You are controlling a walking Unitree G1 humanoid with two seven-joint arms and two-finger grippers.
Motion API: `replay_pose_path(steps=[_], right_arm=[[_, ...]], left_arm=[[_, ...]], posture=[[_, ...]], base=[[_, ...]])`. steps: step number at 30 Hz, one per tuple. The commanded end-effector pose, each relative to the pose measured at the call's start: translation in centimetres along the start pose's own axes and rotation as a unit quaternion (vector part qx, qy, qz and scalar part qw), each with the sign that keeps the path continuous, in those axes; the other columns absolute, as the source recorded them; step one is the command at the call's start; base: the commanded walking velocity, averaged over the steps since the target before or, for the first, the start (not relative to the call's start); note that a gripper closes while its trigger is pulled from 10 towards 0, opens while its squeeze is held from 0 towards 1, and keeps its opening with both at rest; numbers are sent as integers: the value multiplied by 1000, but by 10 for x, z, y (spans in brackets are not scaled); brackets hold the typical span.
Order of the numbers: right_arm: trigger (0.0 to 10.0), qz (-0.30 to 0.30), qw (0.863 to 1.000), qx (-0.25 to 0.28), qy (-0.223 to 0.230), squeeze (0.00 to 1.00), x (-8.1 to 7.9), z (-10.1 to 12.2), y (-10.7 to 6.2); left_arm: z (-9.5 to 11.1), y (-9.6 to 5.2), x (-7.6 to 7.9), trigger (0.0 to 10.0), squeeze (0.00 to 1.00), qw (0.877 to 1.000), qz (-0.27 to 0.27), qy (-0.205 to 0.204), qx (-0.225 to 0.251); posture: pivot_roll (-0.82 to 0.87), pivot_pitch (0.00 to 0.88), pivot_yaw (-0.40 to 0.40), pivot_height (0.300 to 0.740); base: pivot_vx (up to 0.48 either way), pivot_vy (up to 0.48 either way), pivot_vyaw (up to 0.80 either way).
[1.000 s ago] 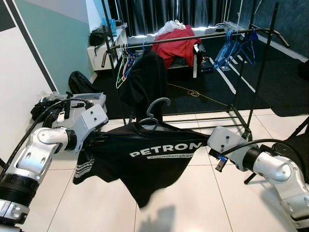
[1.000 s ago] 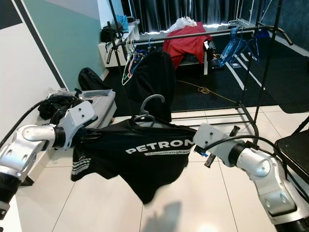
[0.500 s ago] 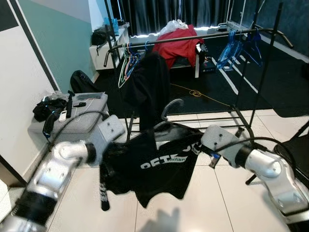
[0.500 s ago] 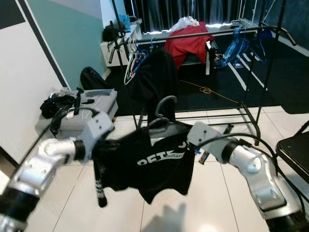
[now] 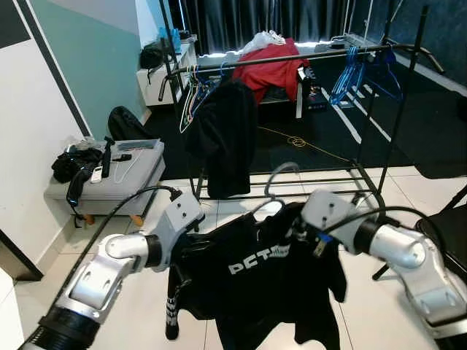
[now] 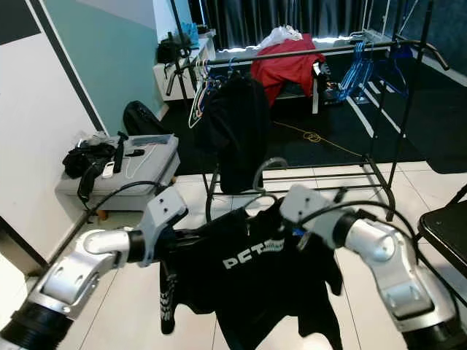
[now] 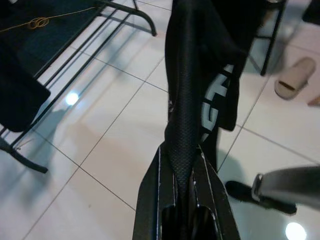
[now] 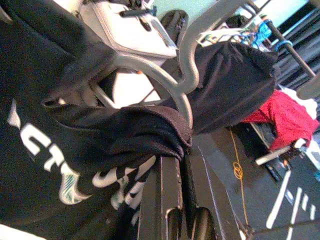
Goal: Hang hanger
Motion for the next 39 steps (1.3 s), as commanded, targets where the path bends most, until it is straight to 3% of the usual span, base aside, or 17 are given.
replay_pose_path(steps=[1, 2, 5, 8, 9, 10, 11, 12, 13, 14, 22, 24, 27, 29, 31, 38, 39], right_arm=[[0, 67, 997, 32, 12, 0, -21, 11, 1], [0, 67, 997, 32, 12, 0, -21, 11, 1], [0, 149, 988, 27, 33, 0, -46, 11, -4], [0, 151, 988, 16, 30, 0, -47, 7, -5], [1647, 141, 990, -3, 22, 0, -43, 0, -7], [2588, 129, 991, -17, 15, 0, -39, -5, -8], [2588, 129, 991, -17, 15, 0, -39, -5, -8], [7059, 112, 993, -28, 11, 0, -34, -10, -10], [7059, 112, 993, -28, 11, 0, -34, -10, -10], [10000, 96, 995, -35, 11, 0, -28, -13, -12], [10000, 14, 997, -75, -12, 0, 4, -26, -27], [10000, 14, 997, -75, -12, 0, 4, -26, -27], [10000, -10, 997, -71, -23, 0, 18, -22, -32], [10000, -10, 997, -71, -23, 0, 18, -22, -32], [10000, -8, 998, -52, -32, 0, 27, -13, -37], [10000, 19, 999, -22, -42, 0, 28, 2, -36], [10000, 49, 998, -2, -37, 0, 20, 11, -32]], left_arm=[[-3, 0, 0, 10000, 0, 999, 24, -38, 2], [-3, 0, 0, 10000, 0, 999, 24, -38, 2], [-2, 4, -1, 10000, 0, 995, 54, -82, 14], [-3, 3, -2, 10000, 0, 995, 59, -84, 14], [-3, 1, -2, 10000, 0, 995, 57, -83, 13], [-4, -1, -2, 10000, 0, 995, 53, -79, 12], [-4, -1, -2, 10000, 0, 995, 53, -79, 12], [-5, -3, -2, 10000, 0, 996, 49, -74, 12], [-5, -3, -2, 10000, 0, 996, 49, -74, 12], [-6, -6, -2, 10000, 0, 997, 44, -69, 13], [-10, -26, -4, 10000, 0, 1000, -5, -9, 4], [-10, -26, -4, 10000, 0, 1000, -5, -9, 4], [-6, -35, 10, 10000, 0, 997, -74, 28, 19], [-6, -35, 10, 10000, 0, 997, -74, 28, 19], [-1, -42, 25, 10000, 0, 989, -140, 38, 38], [7, -41, 37, 10000, 0, 982, -175, 28, 67], [10, -37, 38, 10000, 0, 982, -172, 23, 73]], posture=[[-98, 0, 72, 740], [-98, 0, 72, 740], [-98, 0, 71, 740], [-98, 0, 71, 740], [-97, 0, 70, 740], [-97, 0, 70, 740], [-97, 0, 70, 740], [-97, 0, 70, 740], [-97, 0, 70, 740], [-97, 0, 70, 740], [-95, 0, 71, 740], [-95, 0, 71, 740], [-97, 0, 72, 740], [-97, 0, 72, 740], [-98, 0, 71, 740], [-98, 0, 71, 740], [-96, 0, 69, 740]], base=[[0, 0, 0], [0, 0, 0], [0, 0, 0], [0, 0, 0], [0, 0, 0], [0, 0, 0], [0, 0, 0], [0, 0, 0], [0, 0, 0], [0, 0, 0], [0, 0, 0], [0, 0, 0], [0, 0, 0], [0, 0, 0], [0, 0, 0], [0, 0, 0], [0, 0, 0]])
Point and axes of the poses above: a point about 5 cm out from each wrist's last joint towards the gripper, its own y axis pointing out of the wrist towards the gripper, its own z axis along the axis of the wrist's last joint, x = y × z, the point moved 1 cm from there along y, pointing out of the wrist towards the gripper, and after that the axes turned 13 degrees about y, right-handed, at the moved point
